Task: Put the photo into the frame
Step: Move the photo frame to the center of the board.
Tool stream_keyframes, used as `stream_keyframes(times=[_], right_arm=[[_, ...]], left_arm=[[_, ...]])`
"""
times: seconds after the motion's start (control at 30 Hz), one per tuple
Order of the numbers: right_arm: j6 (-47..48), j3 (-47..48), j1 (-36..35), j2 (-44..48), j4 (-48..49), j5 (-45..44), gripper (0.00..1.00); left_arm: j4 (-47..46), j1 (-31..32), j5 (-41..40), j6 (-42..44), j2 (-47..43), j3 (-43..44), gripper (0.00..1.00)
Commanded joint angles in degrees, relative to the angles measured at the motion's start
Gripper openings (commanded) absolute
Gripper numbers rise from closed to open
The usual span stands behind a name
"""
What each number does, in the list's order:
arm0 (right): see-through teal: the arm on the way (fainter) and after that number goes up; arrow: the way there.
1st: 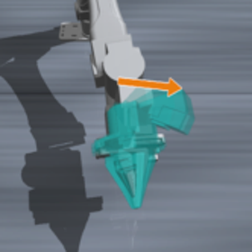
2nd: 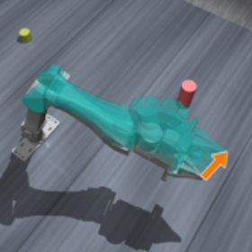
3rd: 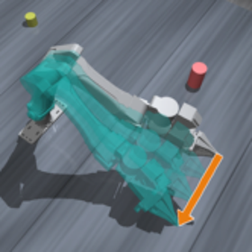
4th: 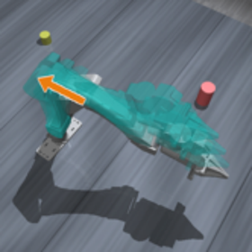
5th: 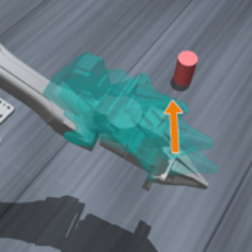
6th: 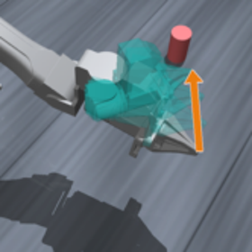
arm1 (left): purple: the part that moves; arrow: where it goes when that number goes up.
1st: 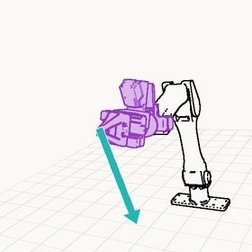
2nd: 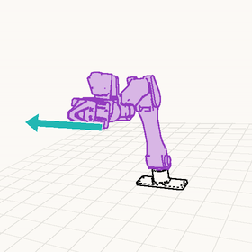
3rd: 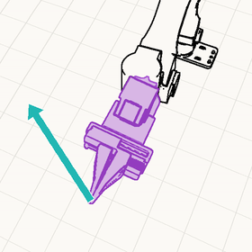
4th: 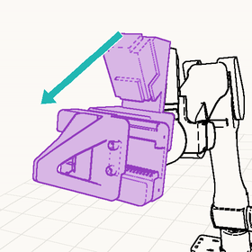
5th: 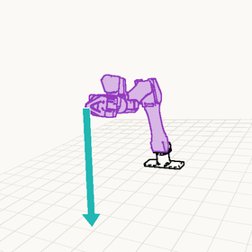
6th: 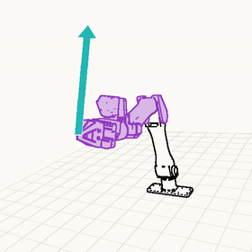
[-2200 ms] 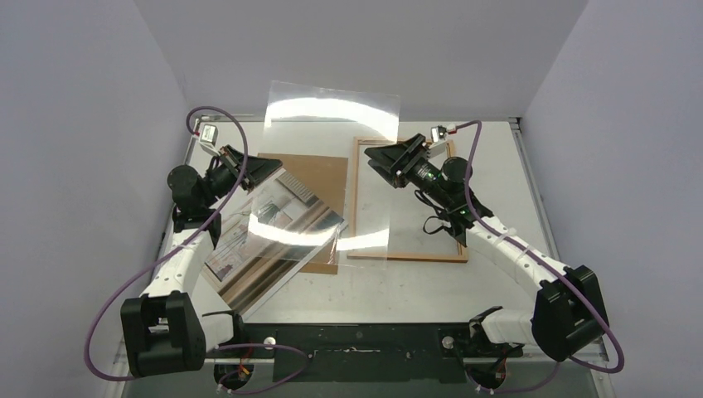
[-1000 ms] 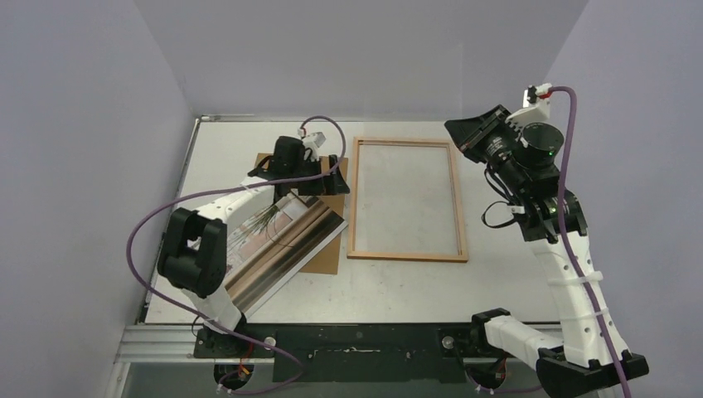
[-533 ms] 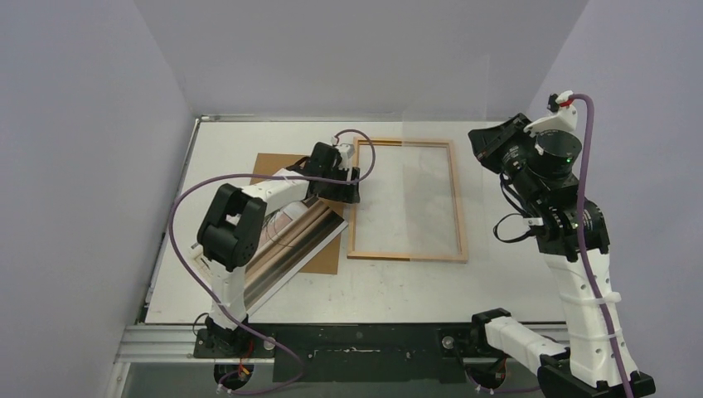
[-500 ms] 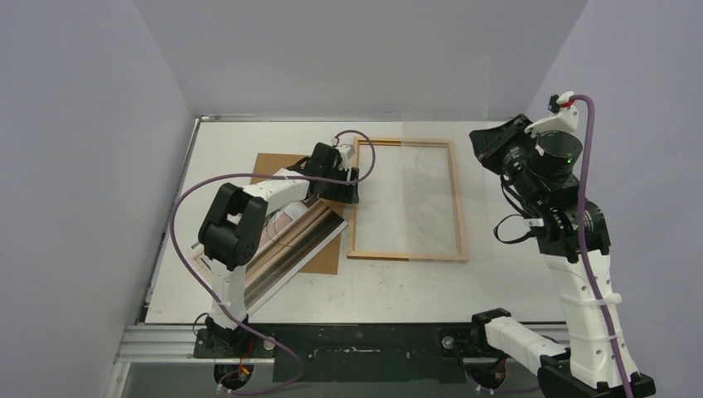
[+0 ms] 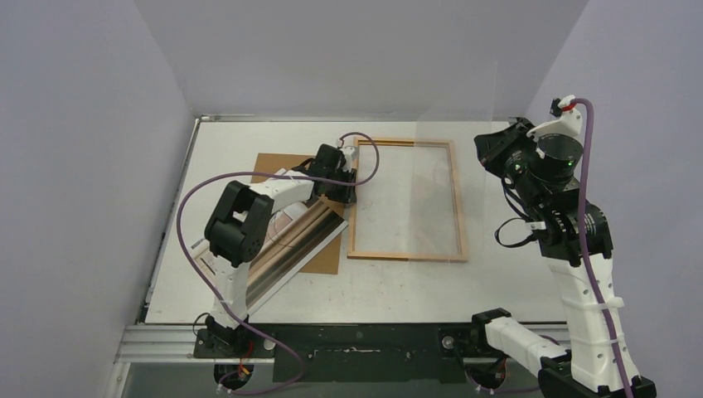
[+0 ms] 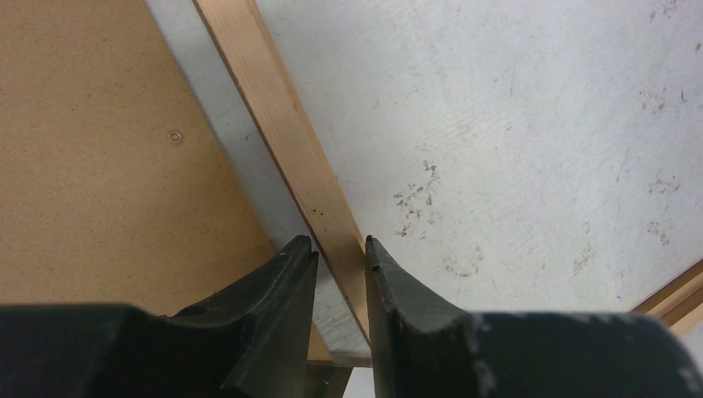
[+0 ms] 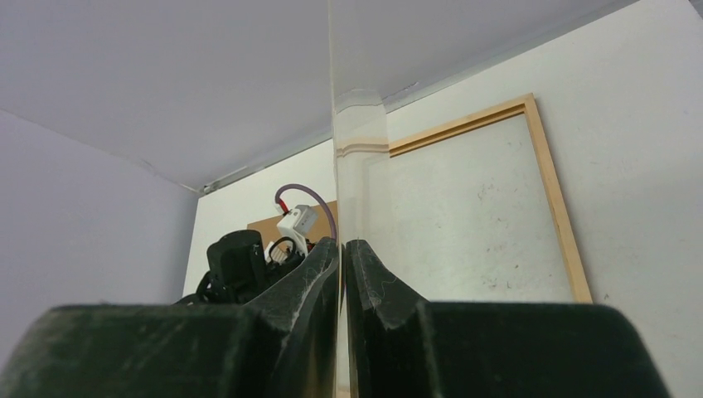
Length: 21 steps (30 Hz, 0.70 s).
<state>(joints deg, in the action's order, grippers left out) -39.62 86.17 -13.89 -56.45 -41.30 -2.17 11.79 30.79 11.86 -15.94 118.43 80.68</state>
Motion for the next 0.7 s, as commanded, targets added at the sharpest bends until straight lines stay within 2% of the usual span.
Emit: stream_keyframes(times=[0.0,0.13,0.47,0.67], right_arm=[[0.53,0.74,0.35,0.39,2.91,-1.07,0.09],[0.67,0.30,0.34,0.11,3.44,-0.95,0.09],[0.53,-0.30,0.35,-0.43,4.43,0.02,0.09],[-0.58,-2.39,0.33,-0.33,6.28,1.75,0.09]], left_arm=[[-0.91,1.11,0.30,2.83,0.04,-1.29,0.24],[-0.48,2.09,-0.47,5.92,-1.08,-3.81,0.15],[2.79,2.26,-1.61,10.67,-3.10,-7.54,0.09],[4.31,0.78,-2.98,9.65,-7.26,-13.21,0.08]])
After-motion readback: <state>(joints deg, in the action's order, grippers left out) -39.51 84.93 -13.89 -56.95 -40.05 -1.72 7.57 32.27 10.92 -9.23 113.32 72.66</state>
